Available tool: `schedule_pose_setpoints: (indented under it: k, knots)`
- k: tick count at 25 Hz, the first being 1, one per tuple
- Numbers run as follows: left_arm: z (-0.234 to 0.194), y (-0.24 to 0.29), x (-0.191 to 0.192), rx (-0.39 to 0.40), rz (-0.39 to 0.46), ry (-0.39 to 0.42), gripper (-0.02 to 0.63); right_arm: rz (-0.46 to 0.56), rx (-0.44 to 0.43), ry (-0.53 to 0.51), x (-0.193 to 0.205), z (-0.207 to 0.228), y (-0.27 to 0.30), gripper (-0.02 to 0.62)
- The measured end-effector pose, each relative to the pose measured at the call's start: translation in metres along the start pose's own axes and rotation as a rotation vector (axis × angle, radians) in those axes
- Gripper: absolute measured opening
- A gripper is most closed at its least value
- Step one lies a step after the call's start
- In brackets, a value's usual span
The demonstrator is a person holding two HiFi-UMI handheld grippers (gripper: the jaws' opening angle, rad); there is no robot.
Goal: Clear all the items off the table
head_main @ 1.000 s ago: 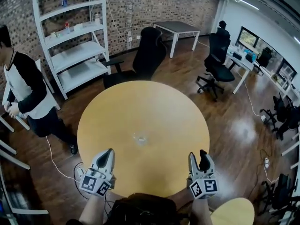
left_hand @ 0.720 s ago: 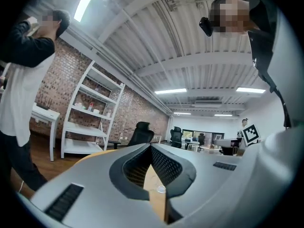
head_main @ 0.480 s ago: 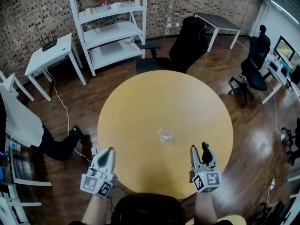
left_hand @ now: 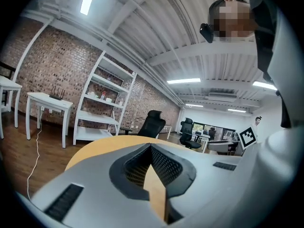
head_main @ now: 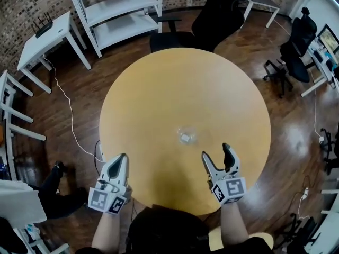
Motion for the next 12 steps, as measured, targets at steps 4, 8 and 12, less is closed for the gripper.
schedule_pose_setpoints:
  k: [4, 8, 12]
  knots:
    - [-0.009, 0.023, 0.021, -0.026, -0.042, -0.009, -0.008, -0.024, -0.095, -0.026, 0.024, -0.004, 0.037, 0.410]
    - [-0.014, 0.046, 0.038, -0.044, -0.064, -0.005, -0.008, -0.015, -0.148, -0.060, 0.050, -0.013, 0.073, 0.468]
    - [-0.017, 0.057, 0.050, -0.050, -0.078, -0.035, -0.008, -0.020, -0.183, -0.079, 0.071, -0.022, 0.100, 0.468]
Point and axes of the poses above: the fingertips, and each gripper's own axes: y forward along the fingers, z to its right, x out of its underside, the point moved 10 cm from there along -y, backward along the fingers, and after that the axes turned 14 degrees about -y, right-handed, at the moved point
